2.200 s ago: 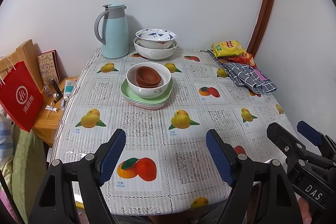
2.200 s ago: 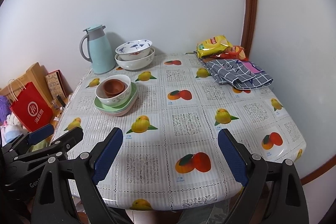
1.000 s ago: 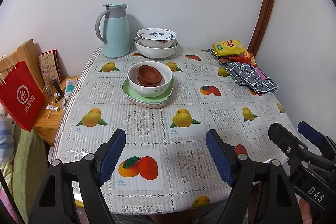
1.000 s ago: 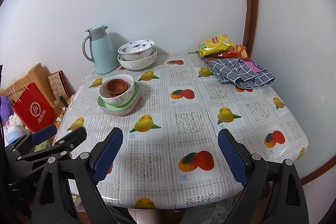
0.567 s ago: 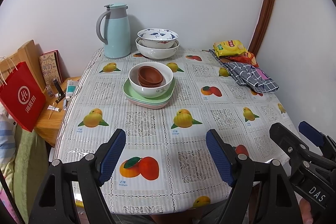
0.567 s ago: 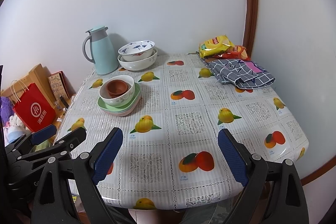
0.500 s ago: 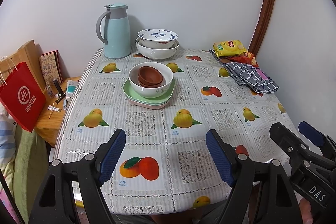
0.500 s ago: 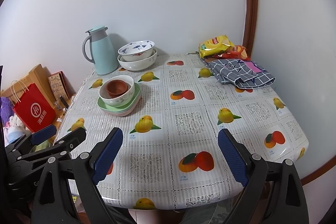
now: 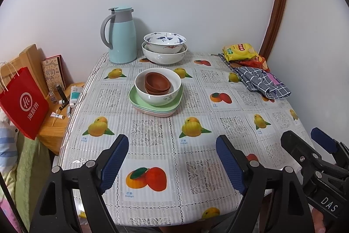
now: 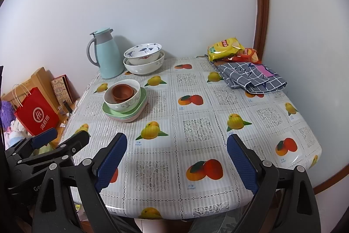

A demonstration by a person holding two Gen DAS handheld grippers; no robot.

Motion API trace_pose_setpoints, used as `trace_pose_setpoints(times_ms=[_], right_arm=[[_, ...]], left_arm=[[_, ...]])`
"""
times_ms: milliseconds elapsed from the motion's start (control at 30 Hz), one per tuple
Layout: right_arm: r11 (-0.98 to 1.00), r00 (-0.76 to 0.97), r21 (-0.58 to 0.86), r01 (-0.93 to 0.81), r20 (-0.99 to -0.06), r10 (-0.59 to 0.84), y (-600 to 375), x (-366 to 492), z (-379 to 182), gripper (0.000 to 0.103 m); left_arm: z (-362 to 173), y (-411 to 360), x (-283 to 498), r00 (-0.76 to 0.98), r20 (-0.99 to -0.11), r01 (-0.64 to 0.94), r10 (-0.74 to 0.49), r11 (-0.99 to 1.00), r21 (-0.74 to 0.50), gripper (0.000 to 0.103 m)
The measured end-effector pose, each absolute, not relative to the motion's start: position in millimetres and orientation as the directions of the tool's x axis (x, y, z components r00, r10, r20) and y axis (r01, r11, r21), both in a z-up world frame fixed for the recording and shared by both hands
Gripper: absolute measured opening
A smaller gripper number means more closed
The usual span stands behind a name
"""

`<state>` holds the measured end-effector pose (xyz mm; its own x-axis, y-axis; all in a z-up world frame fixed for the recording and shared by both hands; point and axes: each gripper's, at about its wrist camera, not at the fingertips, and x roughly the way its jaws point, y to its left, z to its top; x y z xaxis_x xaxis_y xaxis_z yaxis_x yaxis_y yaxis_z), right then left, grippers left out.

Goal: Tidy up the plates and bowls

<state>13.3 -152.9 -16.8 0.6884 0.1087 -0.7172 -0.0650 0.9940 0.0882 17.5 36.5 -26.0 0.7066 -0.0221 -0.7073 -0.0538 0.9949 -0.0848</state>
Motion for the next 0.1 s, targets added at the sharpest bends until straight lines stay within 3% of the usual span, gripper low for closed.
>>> trace_pose_setpoints(times_ms=[100], right_arm=[[0.994, 0.685, 0.09, -0.065, -0.72, 0.111, -154.1, 19.7, -17.0, 0.092]], left_arm=[[-25.5, 37.6, 24.1, 0.707, -0.708, -0.064, -0.01, 0.995, -0.077, 0.081]])
